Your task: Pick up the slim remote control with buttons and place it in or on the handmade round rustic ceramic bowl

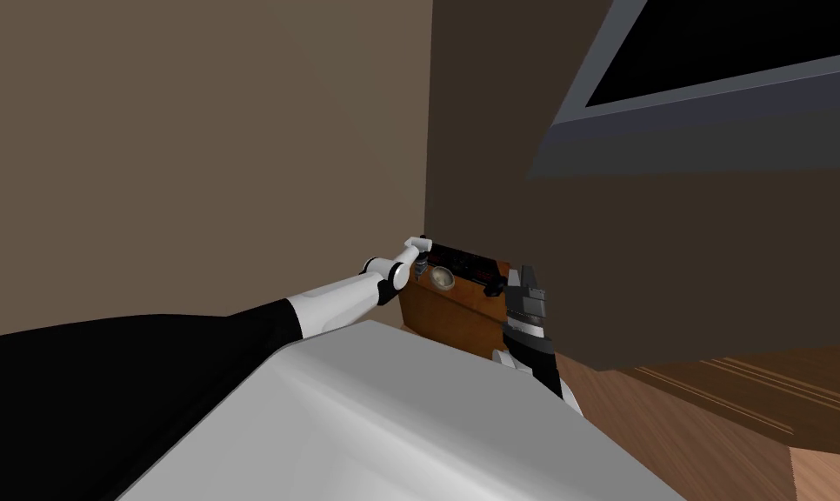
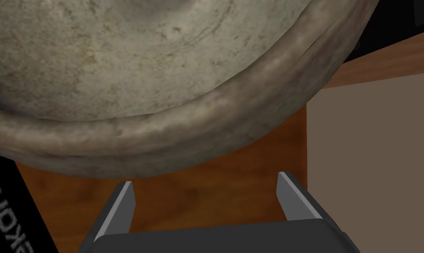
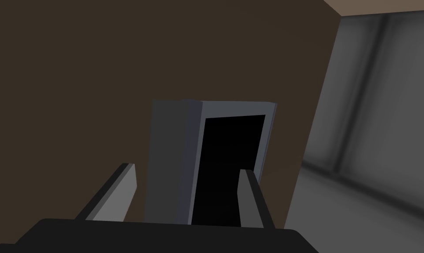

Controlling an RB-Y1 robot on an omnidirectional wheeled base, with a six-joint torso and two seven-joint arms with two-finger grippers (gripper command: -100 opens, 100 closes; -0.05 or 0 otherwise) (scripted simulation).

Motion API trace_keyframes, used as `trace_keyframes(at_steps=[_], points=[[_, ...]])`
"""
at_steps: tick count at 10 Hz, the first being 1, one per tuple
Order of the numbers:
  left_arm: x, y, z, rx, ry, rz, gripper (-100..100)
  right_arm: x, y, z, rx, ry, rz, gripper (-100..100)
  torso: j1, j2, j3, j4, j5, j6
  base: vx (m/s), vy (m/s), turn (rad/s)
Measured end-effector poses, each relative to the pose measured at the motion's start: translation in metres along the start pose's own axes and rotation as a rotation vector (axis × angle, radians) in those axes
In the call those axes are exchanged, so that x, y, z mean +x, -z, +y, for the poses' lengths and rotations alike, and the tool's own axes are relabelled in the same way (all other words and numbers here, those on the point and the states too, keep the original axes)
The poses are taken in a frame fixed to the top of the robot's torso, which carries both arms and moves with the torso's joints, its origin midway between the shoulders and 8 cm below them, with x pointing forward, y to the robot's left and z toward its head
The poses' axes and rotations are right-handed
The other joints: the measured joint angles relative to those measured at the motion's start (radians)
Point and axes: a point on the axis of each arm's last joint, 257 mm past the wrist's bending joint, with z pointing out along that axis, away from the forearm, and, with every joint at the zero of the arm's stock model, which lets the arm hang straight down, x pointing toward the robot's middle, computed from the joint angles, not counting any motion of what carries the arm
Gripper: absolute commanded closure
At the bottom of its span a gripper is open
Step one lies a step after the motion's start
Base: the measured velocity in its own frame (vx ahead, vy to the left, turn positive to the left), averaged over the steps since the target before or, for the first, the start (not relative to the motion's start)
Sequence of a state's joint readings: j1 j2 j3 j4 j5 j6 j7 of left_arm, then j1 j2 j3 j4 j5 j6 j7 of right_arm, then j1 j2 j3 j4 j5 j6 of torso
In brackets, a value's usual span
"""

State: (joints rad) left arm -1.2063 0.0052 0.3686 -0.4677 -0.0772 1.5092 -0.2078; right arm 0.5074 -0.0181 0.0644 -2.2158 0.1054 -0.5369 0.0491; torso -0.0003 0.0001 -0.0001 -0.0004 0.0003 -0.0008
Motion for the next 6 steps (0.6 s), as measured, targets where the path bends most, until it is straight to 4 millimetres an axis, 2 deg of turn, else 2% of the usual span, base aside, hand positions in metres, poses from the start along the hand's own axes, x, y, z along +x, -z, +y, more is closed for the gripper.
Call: trace_keyframes(at_steps=[3, 4, 6], points=[[-0.001, -0.016, 0.006, -0.001, 0.003, 0.000, -100, 0.000, 0.000, 0.000, 0.000, 0.000, 0.000, 0, 0.000, -0.001, 0.000, 0.000, 0.000, 0.000, 0.012, -0.001, -0.007], [-0.001, -0.017, 0.006, 0.000, 0.004, 0.000, 100, 0.000, 0.000, 0.000, 0.000, 0.000, 0.000, 0, 0.000, 0.000, 0.000, 0.000, 0.000, 0.000, 0.000, 0.000, 0.000], [-0.001, -0.017, 0.006, -0.001, 0.006, 0.000, 100, 0.000, 0.000, 0.000, 0.000, 0.000, 0.000, 0, 0.000, 0.000, 0.000, 0.000, 0.000, 0.001, 0.000, 0.000, 0.000]])
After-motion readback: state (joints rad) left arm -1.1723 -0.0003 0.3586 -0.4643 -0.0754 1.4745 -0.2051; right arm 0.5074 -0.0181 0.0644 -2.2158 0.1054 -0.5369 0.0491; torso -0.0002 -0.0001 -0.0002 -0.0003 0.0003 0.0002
